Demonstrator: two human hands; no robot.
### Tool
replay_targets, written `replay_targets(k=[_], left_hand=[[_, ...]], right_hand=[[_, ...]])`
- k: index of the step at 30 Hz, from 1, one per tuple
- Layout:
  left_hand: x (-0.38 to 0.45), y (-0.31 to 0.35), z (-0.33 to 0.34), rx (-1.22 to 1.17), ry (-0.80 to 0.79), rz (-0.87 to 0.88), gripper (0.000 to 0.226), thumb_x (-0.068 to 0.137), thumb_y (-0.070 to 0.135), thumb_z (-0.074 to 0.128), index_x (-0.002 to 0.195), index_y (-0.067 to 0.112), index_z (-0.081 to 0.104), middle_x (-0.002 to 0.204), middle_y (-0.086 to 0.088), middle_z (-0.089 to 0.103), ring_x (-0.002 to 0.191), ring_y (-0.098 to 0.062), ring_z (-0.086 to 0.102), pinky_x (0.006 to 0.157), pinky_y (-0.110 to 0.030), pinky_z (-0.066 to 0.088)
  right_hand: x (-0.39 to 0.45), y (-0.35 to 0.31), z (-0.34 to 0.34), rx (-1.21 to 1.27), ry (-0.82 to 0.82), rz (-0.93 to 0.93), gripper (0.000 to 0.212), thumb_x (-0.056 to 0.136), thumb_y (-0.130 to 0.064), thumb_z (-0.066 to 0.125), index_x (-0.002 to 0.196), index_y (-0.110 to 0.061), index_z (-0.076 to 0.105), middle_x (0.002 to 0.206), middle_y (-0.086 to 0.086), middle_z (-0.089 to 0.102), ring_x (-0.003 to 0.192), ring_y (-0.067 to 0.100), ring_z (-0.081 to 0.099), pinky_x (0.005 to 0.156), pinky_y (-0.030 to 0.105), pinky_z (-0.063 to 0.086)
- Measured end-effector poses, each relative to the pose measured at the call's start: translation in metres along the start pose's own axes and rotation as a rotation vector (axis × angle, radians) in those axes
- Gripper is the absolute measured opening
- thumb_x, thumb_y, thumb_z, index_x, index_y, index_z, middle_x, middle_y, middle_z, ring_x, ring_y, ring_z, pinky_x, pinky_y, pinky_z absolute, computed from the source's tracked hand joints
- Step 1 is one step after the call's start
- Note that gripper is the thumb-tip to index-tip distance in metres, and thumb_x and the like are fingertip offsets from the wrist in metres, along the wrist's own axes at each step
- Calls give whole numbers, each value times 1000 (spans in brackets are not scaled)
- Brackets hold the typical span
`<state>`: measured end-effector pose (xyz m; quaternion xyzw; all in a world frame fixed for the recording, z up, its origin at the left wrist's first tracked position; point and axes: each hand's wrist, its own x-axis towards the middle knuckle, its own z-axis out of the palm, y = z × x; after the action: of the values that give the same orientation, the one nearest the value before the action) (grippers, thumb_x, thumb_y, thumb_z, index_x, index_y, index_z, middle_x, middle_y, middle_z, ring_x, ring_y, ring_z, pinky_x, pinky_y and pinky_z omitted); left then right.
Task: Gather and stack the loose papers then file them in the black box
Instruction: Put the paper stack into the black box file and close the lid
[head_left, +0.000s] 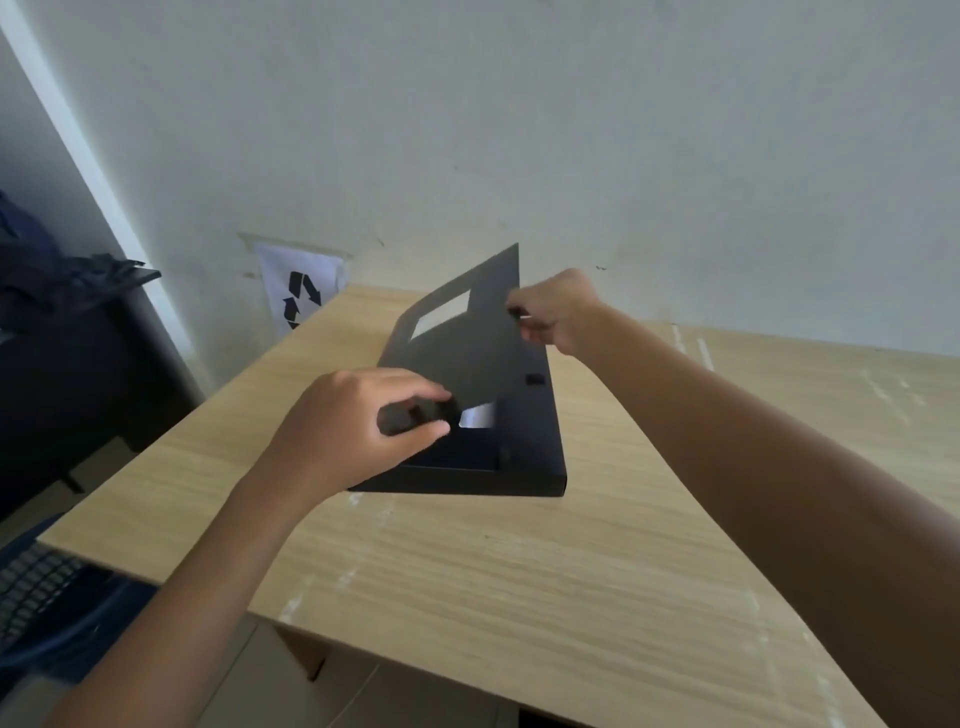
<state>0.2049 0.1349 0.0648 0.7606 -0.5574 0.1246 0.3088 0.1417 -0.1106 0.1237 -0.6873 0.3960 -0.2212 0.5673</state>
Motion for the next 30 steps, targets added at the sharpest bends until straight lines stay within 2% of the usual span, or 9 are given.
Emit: replay_targets(k=[4, 7, 10, 15, 19, 21, 24, 27, 30], left_hand=[[-6, -1, 12, -49, -108, -48, 33, 86, 60, 68, 112, 41, 73, 106, 34, 67, 102, 5, 63, 73, -23, 59], [-10, -8, 23, -56, -147, -107, 35, 88, 61, 63, 117, 43, 69, 113, 37, 63, 113, 8, 55, 82, -23, 57], [-12, -16, 33, 1, -168, -129, 38, 91, 60, 60, 124, 42, 65, 125, 32, 59, 121, 9, 43, 97, -24, 45], [-17, -26, 41, 20, -208, -231, 48, 93, 60, 57, 137, 41, 56, 145, 22, 48, 138, -1, 33, 107, -25, 29], [-20, -30, 45, 30, -266, -336, 58, 88, 68, 57, 141, 46, 50, 154, 20, 37, 146, -5, 25, 114, -34, 32], [-22, -30, 46, -12, -331, -437, 69, 82, 76, 57, 145, 53, 42, 162, 17, 24, 150, -9, 21, 117, -43, 34], [-26, -29, 50, -132, -365, -525, 81, 74, 86, 56, 147, 60, 31, 167, 18, 9, 154, -12, 19, 118, -46, 32], [-24, -21, 56, -185, -343, -521, 89, 68, 87, 61, 148, 60, 31, 168, 21, 7, 155, -10, 17, 120, -45, 30], [-17, -5, 66, -203, -360, -469, 94, 66, 82, 71, 149, 57, 33, 168, 21, 6, 154, -7, 17, 120, -40, 30]], right_hand=[[16, 44, -22, -285, 9, 44, 15, 85, -4, 67, 74, -6, 57, 83, 15, 66, 68, 22, 64, 71, 34, 61], [16, 75, -26, -568, 43, 50, 35, 90, -22, 64, 58, -11, 54, 66, 5, 66, 54, 17, 60, 49, 23, 48], [15, 96, -21, -637, 129, 49, 37, 86, -31, 68, 57, -12, 55, 68, 3, 70, 57, 18, 62, 52, 25, 48], [14, 103, -18, -617, 189, -27, 28, 81, -28, 77, 91, -1, 75, 82, 8, 75, 73, 21, 71, 68, 31, 58], [14, 116, -24, -498, 142, -51, 12, 83, -24, 75, 77, -13, 72, 70, -1, 65, 59, 12, 57, 54, 21, 46], [12, 117, -23, -601, 165, -106, 19, 88, -22, 70, 72, -11, 68, 69, 2, 62, 55, 15, 52, 51, 22, 42], [-4, 118, -16, -753, 213, -343, 20, 93, -18, 61, 87, -4, 72, 98, 9, 67, 86, 24, 61, 69, 33, 54], [-41, 116, -21, -664, -73, -592, 34, 95, -38, 58, 111, -11, 71, 122, 6, 63, 113, 22, 57, 96, 29, 46], [-77, 123, -36, -840, -348, -656, 68, 87, -68, 51, 138, -22, 55, 145, -4, 49, 135, 12, 42, 109, 30, 37]])
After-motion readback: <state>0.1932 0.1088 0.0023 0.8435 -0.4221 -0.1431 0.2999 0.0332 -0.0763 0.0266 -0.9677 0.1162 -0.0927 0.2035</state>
